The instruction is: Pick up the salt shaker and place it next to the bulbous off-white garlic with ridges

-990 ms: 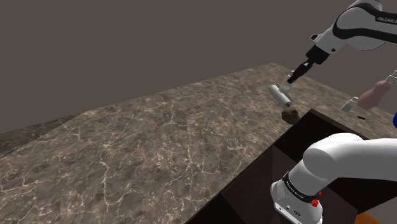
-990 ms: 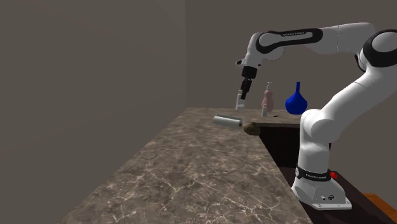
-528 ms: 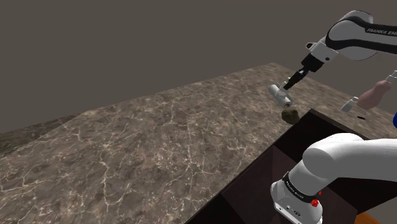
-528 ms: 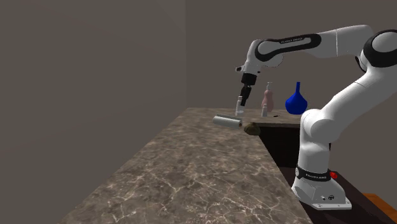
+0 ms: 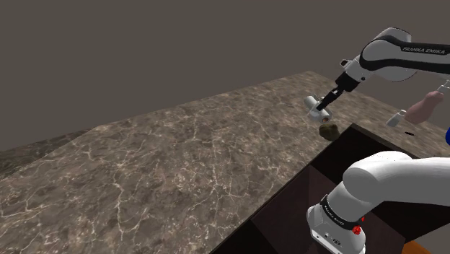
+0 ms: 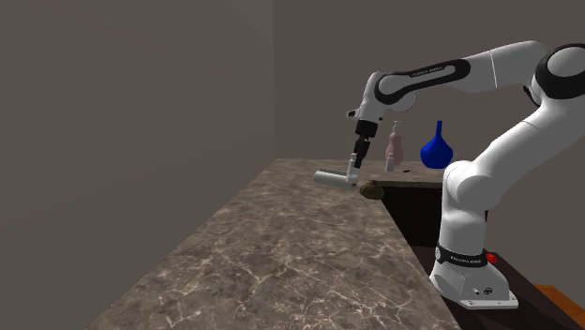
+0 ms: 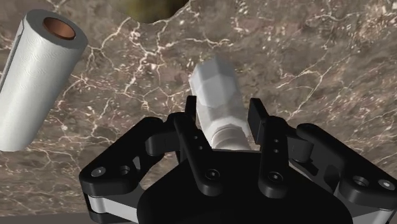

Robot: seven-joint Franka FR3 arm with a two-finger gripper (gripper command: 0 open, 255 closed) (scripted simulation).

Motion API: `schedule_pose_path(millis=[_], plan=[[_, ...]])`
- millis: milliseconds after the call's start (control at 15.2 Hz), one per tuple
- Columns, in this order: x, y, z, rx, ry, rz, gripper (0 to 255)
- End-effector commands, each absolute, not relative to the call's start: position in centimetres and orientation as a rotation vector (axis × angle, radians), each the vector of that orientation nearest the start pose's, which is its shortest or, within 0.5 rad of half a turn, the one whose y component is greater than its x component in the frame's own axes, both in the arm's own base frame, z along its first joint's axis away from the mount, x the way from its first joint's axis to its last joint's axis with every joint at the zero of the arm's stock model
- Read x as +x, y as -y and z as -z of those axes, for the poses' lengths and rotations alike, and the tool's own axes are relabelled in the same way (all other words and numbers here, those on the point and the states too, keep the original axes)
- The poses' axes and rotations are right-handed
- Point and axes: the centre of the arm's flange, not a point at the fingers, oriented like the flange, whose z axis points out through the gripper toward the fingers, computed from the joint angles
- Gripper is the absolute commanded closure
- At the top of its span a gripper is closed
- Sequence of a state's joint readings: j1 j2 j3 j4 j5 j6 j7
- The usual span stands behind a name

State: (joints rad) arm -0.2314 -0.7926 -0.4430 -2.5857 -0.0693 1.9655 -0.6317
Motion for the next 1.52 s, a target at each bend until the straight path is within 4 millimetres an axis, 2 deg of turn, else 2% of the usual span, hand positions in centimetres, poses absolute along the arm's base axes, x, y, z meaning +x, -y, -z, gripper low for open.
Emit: schedule_pose_path(millis=[0,792,1320,1386,1452], plan=[[25.9,22.8,-48.3,-2.985,0.123,0.361,255],[25.9,22.8,-41.9,-2.985,0.123,0.361,255],[25.9,22.8,-41.8,-2.985,0.123,0.361,255],[25.9,22.8,-41.8,-2.985,0.123,0.361,0],[25.9,22.8,-41.8,-2.985,0.123,0.361,0]])
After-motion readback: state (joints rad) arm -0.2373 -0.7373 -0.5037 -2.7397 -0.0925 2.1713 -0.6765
